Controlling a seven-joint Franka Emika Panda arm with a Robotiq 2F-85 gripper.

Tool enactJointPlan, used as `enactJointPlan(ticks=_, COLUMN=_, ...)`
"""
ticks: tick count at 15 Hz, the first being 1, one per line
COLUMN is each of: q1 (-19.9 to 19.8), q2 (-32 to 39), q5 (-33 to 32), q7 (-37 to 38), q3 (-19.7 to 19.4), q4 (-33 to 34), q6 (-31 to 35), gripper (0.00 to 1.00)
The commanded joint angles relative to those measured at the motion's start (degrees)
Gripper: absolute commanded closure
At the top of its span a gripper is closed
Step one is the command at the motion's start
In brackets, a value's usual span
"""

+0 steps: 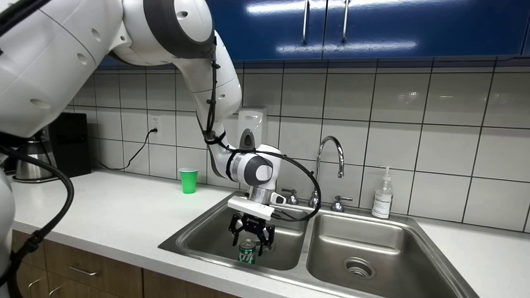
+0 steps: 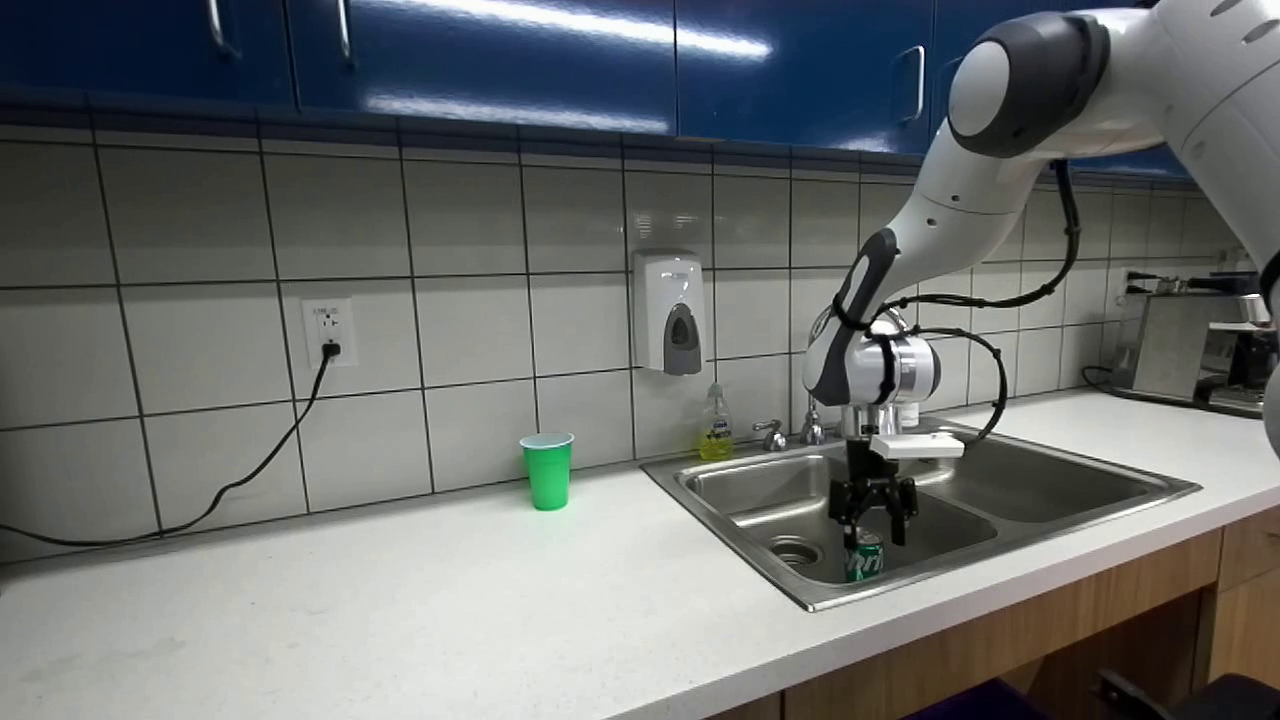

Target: Remove the green can from the sink and put it on the counter

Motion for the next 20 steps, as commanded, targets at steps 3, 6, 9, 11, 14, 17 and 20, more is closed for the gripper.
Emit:
enactJointPlan(ticks=3, q1=-1.5, q2=2.1, q5=-0.3, q7=-1.5, q3=2.2, q4=2.8, q6=-0.1, gripper=0.00)
enactJointPlan(ticks=6, q1=-1.3, q2=2.8, q5=-0.4, q7=-1.3, q3=2.6, q4=3.4, q6=-0.1, gripper=0.00)
enactJointPlan(ticks=9, q1=-1.4, q2=3.4, q5=-0.6, q7=-1.3, q3=2.8, q4=3.9, q6=-0.2, gripper=0.00)
enactJointPlan(ticks=11, q1=-1.3, q2=3.6, q5=-0.7, q7=-1.1, q3=2.7, q4=4.1, q6=-0.3, gripper=0.00)
enactJointPlan(ticks=14, q1=-1.3, q2=3.8, q5=-0.9, q7=-1.0, q3=2.6, q4=4.3, q6=-0.4, gripper=0.00)
enactJointPlan(ticks=17, q1=-1.3, q2=4.1, q5=-0.9, q7=-1.0, q3=2.7, q4=4.6, q6=-0.3, gripper=0.35)
enactJointPlan(ticks=20, q1=-1.4, q2=4.3, q5=-1.1, q7=-0.9, q3=2.6, q4=4.9, q6=-0.3, gripper=0.59)
